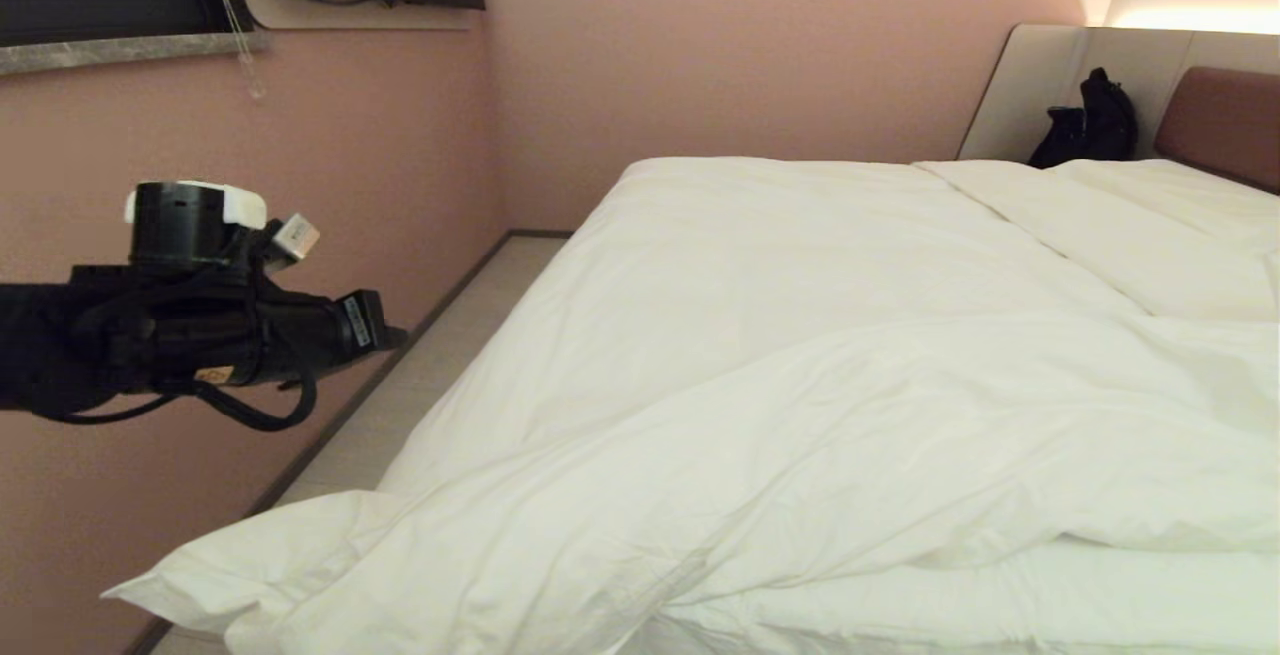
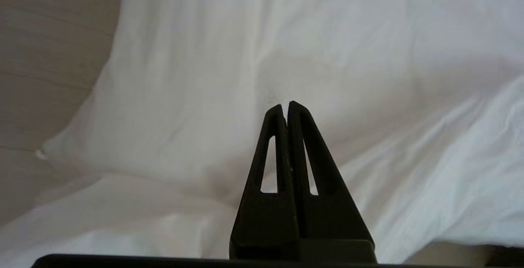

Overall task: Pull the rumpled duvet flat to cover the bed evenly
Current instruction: Flatten the corners of the folded blanket

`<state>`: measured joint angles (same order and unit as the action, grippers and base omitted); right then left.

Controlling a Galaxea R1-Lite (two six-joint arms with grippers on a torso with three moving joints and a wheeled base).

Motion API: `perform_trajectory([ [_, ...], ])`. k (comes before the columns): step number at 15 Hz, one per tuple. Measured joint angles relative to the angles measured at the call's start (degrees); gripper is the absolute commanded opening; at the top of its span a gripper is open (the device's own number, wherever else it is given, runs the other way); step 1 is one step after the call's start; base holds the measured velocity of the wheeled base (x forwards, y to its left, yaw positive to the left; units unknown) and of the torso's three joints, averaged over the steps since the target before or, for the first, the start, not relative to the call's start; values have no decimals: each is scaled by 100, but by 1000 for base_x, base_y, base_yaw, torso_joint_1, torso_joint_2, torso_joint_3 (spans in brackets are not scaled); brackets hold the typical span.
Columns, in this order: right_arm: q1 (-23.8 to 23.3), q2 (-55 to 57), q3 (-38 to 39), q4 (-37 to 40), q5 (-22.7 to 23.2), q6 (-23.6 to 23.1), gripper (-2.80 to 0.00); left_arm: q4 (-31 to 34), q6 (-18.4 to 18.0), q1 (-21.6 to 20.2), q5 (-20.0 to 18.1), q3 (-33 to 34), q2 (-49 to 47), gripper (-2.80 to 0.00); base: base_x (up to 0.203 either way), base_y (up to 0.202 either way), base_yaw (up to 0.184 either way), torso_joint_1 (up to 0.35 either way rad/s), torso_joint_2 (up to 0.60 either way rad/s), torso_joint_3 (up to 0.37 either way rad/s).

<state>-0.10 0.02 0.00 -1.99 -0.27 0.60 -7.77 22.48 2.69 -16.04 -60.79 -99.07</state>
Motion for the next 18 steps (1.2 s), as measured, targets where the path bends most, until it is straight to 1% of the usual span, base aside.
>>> perform_trajectory([
  [2, 0, 0, 0, 2, 0, 2, -280, -76, 313, 6, 11, -206, -290, -280, 0, 0, 0, 0, 0, 0],
  [5, 0, 0, 0, -1, 2, 2, -280, -87, 418, 5, 56, -379, -650, -280, 0, 0, 0, 0, 0, 0],
  [6, 0, 0, 0, 2, 1, 2, -280, -85, 520, 6, 101, -455, -784, -280, 0, 0, 0, 0, 0, 0],
  [9, 0, 0, 0, 1, 2, 2, -280, -38, 1097, 55, 422, -756, -1187, -280, 0, 0, 0, 0, 0, 0],
  [10, 0, 0, 0, 0, 2, 2, -280, 40, 1206, 97, 593, -857, -1336, -280, 0, 0, 0, 0, 0, 0],
  [12, 0, 0, 0, 2, 2, 2, -280, 390, 1261, 230, 991, -1064, -1665, -280, 0, 0, 0, 0, 0, 0],
  [13, 0, 0, 0, 2, 2, 2, -280, 640, 1281, 287, 1120, -1193, -1827, -280, 0, 0, 0, 0, 0, 0],
  [14, 0, 0, 0, 1, 2, 0, -280, 811, 1291, 326, 1150, -1283, -1952, -280, 0, 0, 0, 0, 0, 0],
  [16, 0, 0, 0, -1, 2, -1, -280, 894, 1294, 379, 1167, -1362, -2148, -280, 0, 0, 0, 0, 0, 0],
  [18, 0, 0, 0, -1, 2, 2, -280, 942, 1292, 486, 1173, -1262, -2254, -280, 0, 0, 0, 0, 0, 0],
])
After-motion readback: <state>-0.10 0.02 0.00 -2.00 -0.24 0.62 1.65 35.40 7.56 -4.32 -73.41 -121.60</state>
